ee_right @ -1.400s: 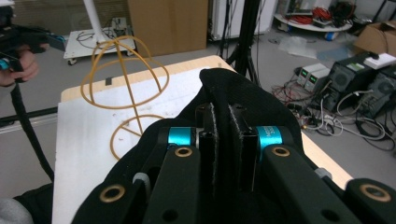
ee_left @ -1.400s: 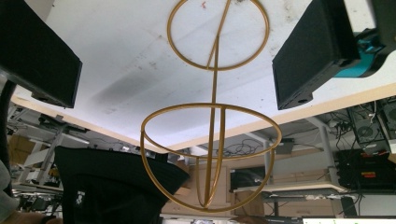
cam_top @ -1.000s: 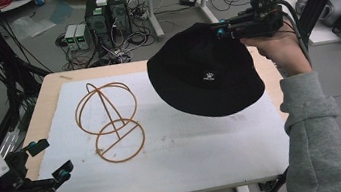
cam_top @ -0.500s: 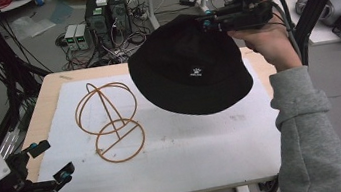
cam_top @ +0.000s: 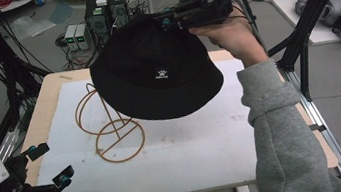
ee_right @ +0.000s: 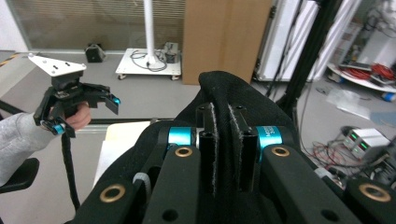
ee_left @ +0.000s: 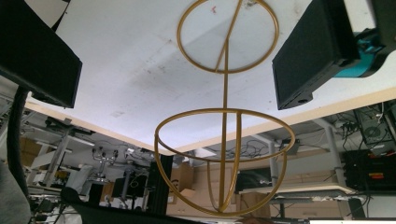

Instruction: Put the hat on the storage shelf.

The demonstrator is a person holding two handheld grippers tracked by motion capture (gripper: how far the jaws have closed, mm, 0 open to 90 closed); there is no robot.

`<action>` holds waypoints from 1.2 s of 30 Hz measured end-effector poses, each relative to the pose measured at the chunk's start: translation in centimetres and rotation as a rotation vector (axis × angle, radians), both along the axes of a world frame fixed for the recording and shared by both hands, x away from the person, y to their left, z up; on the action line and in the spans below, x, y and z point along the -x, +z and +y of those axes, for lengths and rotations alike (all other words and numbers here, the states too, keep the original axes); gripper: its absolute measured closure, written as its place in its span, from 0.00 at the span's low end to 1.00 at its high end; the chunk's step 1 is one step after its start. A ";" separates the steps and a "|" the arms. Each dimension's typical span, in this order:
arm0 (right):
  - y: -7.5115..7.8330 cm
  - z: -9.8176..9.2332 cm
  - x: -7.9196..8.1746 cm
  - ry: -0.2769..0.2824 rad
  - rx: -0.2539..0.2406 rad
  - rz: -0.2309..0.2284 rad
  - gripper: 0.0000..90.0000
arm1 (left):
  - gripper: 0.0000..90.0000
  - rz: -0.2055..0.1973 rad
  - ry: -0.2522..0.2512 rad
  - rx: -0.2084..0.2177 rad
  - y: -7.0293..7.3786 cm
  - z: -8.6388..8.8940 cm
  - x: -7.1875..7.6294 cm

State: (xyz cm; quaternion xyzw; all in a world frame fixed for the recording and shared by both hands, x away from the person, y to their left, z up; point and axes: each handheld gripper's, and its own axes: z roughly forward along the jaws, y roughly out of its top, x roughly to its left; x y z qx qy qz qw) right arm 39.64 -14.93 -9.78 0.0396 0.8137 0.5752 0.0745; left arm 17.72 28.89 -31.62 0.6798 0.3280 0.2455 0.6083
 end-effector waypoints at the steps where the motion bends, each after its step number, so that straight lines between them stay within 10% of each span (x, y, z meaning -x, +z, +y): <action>1: 0.1 0.5 0.0 0.013 0.001 0.001 0.94 | 0.02 0.000 0.002 -0.001 0.0 0.0 0.1; 36: -5.3 13.3 -2.0 0.156 0.066 0.060 0.94 | 0.02 -0.003 0.033 -0.003 0.1 0.7 1.6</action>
